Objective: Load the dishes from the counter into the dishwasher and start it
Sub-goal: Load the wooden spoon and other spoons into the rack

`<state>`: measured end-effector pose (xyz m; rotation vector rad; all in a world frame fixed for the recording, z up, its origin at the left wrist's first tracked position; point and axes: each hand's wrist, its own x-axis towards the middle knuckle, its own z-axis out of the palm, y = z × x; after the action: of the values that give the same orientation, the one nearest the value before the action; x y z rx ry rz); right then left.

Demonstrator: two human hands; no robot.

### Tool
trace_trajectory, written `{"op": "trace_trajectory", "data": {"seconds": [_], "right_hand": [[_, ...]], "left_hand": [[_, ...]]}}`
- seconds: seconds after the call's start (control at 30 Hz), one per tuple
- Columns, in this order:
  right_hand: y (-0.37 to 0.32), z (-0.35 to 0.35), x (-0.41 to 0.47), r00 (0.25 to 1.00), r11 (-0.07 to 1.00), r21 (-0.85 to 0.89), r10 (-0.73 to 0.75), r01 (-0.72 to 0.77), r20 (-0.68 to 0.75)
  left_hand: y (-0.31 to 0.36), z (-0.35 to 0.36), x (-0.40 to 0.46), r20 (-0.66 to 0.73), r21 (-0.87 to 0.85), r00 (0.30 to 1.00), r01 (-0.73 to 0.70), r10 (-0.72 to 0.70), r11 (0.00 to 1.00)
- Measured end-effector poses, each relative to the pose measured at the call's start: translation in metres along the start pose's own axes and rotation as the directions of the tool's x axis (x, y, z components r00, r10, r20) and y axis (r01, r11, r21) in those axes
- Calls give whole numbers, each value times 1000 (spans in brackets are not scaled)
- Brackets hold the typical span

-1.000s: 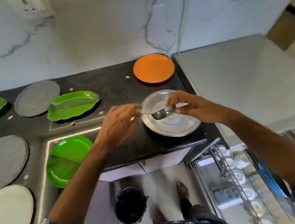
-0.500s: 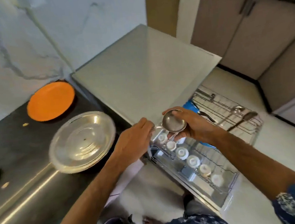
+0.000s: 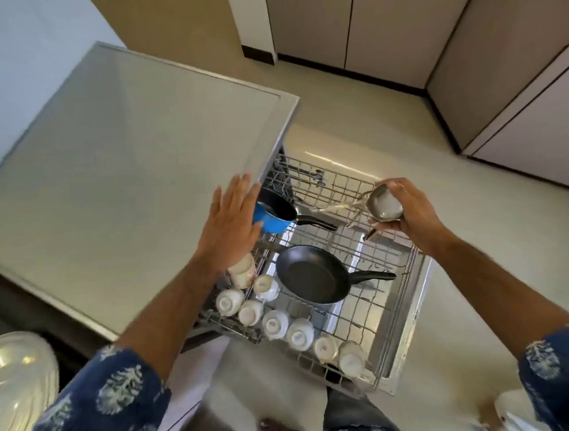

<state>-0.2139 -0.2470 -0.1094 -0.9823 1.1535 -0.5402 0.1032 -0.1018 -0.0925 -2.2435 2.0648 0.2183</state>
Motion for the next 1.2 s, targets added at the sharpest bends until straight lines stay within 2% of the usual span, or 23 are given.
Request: {"op": "trace_trajectory", "data": {"seconds": [0.1,0.17,0.23,0.33,0.47,0.6,0.8,1.0,1.07,1.2], "right_hand": [[-2,-6,39,996,978,-195,-87,79,-32],[-5,-4,66,985,928,-336,-173,162,-2],[-7,-1,91,969,842,-486,-241,232,46],[-2,6,119,943,640,-700,-290,316,161],[13,18,144,922,408,-837,-286,364,262],[36,26,164,933,259,-898,-164,355,321],[50,40,193,940,198,-921,-17,336,340],[47,44,209,962,265,-931,36,251,269],[38,45,212,966,281,-928,8,245,257],[20,43,212,964,374,-890,-149,261,220]], "left_hand": [[-12,17,18,71,103,997,-42,35,994],[-17,25,20,44,133,998,-55,50,990],[-19,32,21,5,141,998,-57,57,988],[-21,35,21,-37,147,997,-67,74,987],[-21,39,21,-99,136,993,-56,70,989],[-22,42,21,-123,125,990,-54,69,991],[-24,46,22,-171,94,982,-67,82,993],[-23,44,21,-205,67,975,-69,81,995],[-22,43,21,-209,60,974,-69,81,996],[-21,41,20,-203,56,976,-65,75,996]]}}
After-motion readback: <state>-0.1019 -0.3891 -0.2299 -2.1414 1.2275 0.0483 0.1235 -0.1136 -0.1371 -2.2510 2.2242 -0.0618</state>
